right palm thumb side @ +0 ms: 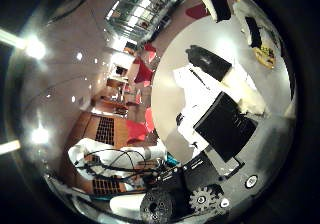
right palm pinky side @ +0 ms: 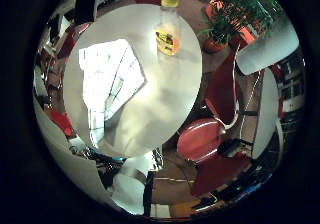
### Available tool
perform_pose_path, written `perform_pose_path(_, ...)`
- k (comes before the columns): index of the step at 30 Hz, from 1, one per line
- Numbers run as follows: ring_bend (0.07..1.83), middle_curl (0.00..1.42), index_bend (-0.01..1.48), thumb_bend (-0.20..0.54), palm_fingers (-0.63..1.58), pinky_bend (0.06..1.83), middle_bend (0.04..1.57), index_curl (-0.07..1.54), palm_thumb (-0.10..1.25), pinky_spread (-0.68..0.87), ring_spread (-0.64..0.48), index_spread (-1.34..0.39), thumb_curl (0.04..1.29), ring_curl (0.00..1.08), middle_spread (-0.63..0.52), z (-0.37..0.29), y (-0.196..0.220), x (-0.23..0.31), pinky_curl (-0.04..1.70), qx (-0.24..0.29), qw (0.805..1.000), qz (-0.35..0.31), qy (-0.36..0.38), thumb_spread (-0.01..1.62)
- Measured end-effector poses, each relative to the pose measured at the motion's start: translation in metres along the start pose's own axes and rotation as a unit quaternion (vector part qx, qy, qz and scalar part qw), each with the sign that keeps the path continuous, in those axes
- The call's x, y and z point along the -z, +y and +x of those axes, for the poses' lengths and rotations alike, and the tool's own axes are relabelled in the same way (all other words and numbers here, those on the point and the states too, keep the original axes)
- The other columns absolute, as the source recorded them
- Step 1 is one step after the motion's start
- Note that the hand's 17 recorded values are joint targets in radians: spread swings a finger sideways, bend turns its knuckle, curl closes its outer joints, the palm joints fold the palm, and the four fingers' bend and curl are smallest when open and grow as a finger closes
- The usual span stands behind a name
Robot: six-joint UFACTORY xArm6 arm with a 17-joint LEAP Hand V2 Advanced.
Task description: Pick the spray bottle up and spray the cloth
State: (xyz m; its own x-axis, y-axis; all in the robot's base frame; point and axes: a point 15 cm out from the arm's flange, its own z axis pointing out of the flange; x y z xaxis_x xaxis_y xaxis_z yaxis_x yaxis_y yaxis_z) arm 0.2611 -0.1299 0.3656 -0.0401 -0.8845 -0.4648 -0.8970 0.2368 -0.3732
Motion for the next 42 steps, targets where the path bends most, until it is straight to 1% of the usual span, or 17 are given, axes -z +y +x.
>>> perform_pose_path(6,0.98,0.7,0.21,-0.019,0.66,0.33,0.68,0.65,0.81,-0.31,-0.27,-0.43,0.47,0.49,-0.25,0.036,0.002,0.02,1.09,-0.051,0.996,0.066,-0.038,1.11)
perform_pose_path(11,0.96,0.71,0.23,-0.022,0.66,0.29,0.7,0.67,0.78,-0.29,-0.26,-0.42,0.46,0.49,-0.26,0.075,0.005,0.028,1.1,-0.101,0.984,0.12,-0.081,1.11)
perform_pose_path(13,0.95,0.71,0.19,-0.026,0.59,0.29,0.71,0.66,0.77,-0.27,-0.26,-0.4,0.46,0.5,-0.25,0.087,0.005,0.027,1.1,-0.112,0.98,0.137,-0.097,1.11)
perform_pose_path(14,0.94,0.71,0.2,-0.024,0.55,0.28,0.7,0.67,0.76,-0.26,-0.25,-0.39,0.45,0.5,-0.25,0.095,0.007,0.027,1.11,-0.117,0.977,0.146,-0.104,1.12)
perform_pose_path(16,0.87,0.69,0.2,-0.029,0.4,0.28,0.63,0.65,0.72,-0.21,-0.21,-0.38,0.44,0.48,-0.22,0.108,0.01,0.027,1.1,-0.125,0.972,0.161,-0.115,1.12)
perform_pose_path(17,0.85,0.68,0.2,-0.027,0.36,0.28,0.61,0.65,0.71,-0.18,-0.19,-0.37,0.44,0.48,-0.2,0.115,0.013,0.024,1.1,-0.126,0.97,0.164,-0.125,1.12)
perform_pose_path(18,0.8,0.65,0.18,-0.026,0.29,0.28,0.54,0.62,0.7,-0.1,-0.13,-0.35,0.43,0.46,-0.17,0.12,0.015,0.021,1.08,-0.127,0.968,0.168,-0.135,1.12)
perform_pose_path(21,0.71,0.58,0.18,-0.027,0.2,0.28,0.43,0.56,0.66,0.06,-0.04,-0.32,0.41,0.42,-0.09,0.137,0.021,0.015,1.02,-0.141,0.958,0.186,-0.165,1.12)
perform_pose_path(24,0.66,0.53,0.16,-0.026,0.17,0.28,0.37,0.5,0.64,0.2,0.04,-0.29,0.4,0.38,-0.04,0.15,0.027,0.004,0.94,-0.151,0.951,0.194,-0.188,1.11)
perform_pose_path(27,0.64,0.49,0.15,-0.024,0.17,0.28,0.34,0.45,0.64,0.3,0.08,-0.26,0.39,0.36,-0.01,0.159,0.027,-0.004,0.86,-0.155,0.944,0.206,-0.206,1.11)
perform_pose_path(30,0.62,0.45,0.15,-0.023,0.18,0.3,0.31,0.4,0.63,0.37,0.1,-0.25,0.38,0.34,0.01,0.168,0.024,-0.011,0.78,-0.166,0.933,0.225,-0.226,1.11)
perform_pose_path(35,0.59,0.42,0.16,-0.024,0.17,0.31,0.28,0.35,0.61,0.4,0.11,-0.23,0.37,0.32,0.04,0.189,0.018,-0.016,0.69,-0.183,0.921,0.24,-0.246,1.11)
perform_pose_path(37,0.55,0.4,0.15,-0.028,0.1,0.32,0.25,0.34,0.59,0.41,0.14,-0.23,0.35,0.31,0.06,0.198,0.015,-0.015,0.65,-0.187,0.919,0.24,-0.249,1.1)
perform_pose_path(42,0.48,0.36,0.14,-0.024,0.03,0.35,0.2,0.29,0.57,0.41,0.18,-0.24,0.33,0.27,0.12,0.212,0.004,-0.027,0.55,-0.188,0.919,0.222,-0.267,1.09)
